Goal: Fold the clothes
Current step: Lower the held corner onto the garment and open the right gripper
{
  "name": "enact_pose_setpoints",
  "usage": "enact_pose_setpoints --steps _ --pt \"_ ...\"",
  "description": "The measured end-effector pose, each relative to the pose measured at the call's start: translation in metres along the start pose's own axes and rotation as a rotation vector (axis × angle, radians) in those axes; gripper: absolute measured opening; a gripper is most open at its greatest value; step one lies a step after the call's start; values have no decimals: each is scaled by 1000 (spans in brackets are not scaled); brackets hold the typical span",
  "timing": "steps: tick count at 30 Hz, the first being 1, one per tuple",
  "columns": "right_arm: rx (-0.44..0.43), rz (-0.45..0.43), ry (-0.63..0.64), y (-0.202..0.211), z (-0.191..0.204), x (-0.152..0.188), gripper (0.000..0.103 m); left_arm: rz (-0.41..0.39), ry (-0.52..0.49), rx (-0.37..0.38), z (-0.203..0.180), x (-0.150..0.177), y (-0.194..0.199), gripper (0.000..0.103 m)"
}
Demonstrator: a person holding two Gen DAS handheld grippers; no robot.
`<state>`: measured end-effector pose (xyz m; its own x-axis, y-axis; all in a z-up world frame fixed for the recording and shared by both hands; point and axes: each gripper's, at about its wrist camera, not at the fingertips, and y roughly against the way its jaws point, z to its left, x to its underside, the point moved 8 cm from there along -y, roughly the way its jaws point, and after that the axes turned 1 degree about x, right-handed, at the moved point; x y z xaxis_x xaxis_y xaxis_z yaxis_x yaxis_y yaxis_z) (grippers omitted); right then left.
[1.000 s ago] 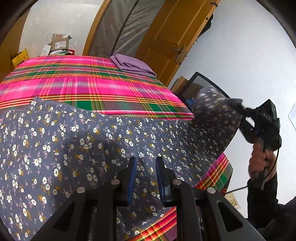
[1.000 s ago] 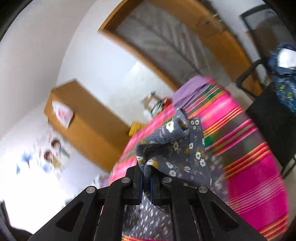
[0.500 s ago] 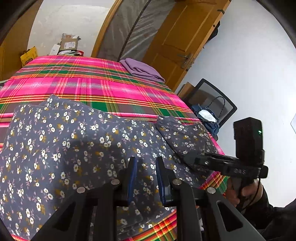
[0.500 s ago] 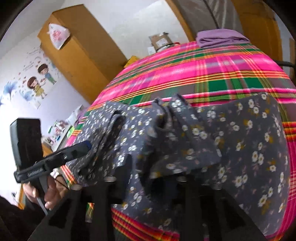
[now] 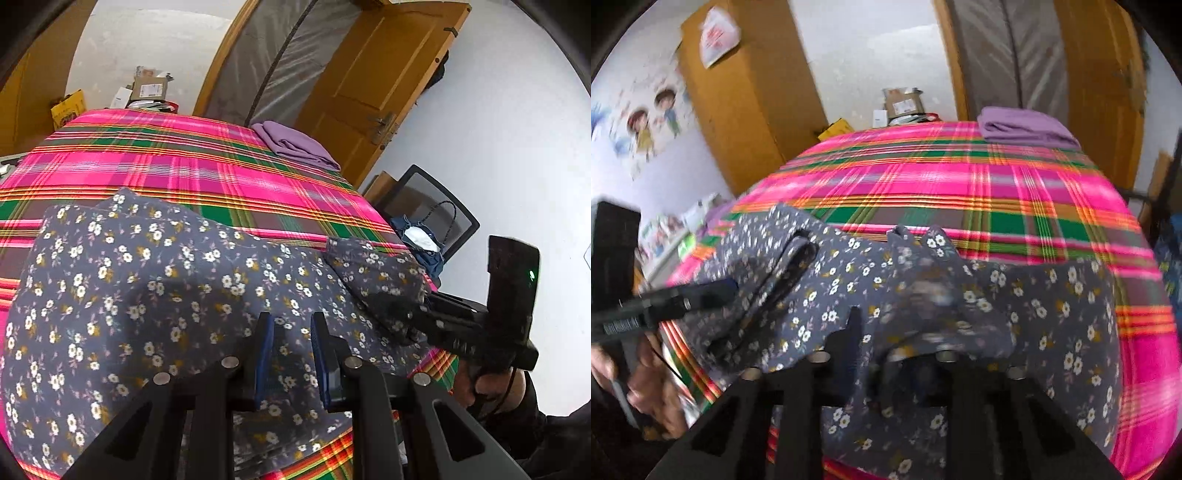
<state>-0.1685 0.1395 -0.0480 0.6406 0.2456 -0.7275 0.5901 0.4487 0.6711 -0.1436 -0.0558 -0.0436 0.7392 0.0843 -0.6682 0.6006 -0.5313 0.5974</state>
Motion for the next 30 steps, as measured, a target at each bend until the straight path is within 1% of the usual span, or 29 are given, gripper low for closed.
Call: enact_pose_setpoints --steps 2,5,6,8,11,15,18,19,21,25,28,30 --pt "23 9 148 0 18 5 21 -8 10 -8 4 -2 2 21" --pt "73 35 384 -2 43 16 29 -20 26 -20 10 -5 5 21" --pt "85 43 438 -4 48 20 33 -23 28 -22 12 -5 6 21" --pt "71 47 463 -2 51 24 34 -28 33 -25 14 -6 8 21" --pt "23 31 421 2 50 21 34 -29 36 -26 14 -7 9 21" --pt "-67 12 381 7 57 14 34 -27 35 -22 12 -6 9 21" --pt "-123 9 338 9 57 13 34 -20 39 -4 7 -6 7 21" --pt "-129 5 312 11 53 11 34 -14 42 7 5 -6 5 21" --pt "-121 -5 254 14 42 9 34 11 39 33 -3 -1 -2 21" --pt "-77 -21 112 17 8 5 34 73 19 60 -20 9 -22 21" --pt "-53 -33 32 22 -14 6 34 121 28 62 -25 15 -38 24" --pt "-47 -36 -2 25 -25 7 34 146 48 63 -25 16 -49 24"
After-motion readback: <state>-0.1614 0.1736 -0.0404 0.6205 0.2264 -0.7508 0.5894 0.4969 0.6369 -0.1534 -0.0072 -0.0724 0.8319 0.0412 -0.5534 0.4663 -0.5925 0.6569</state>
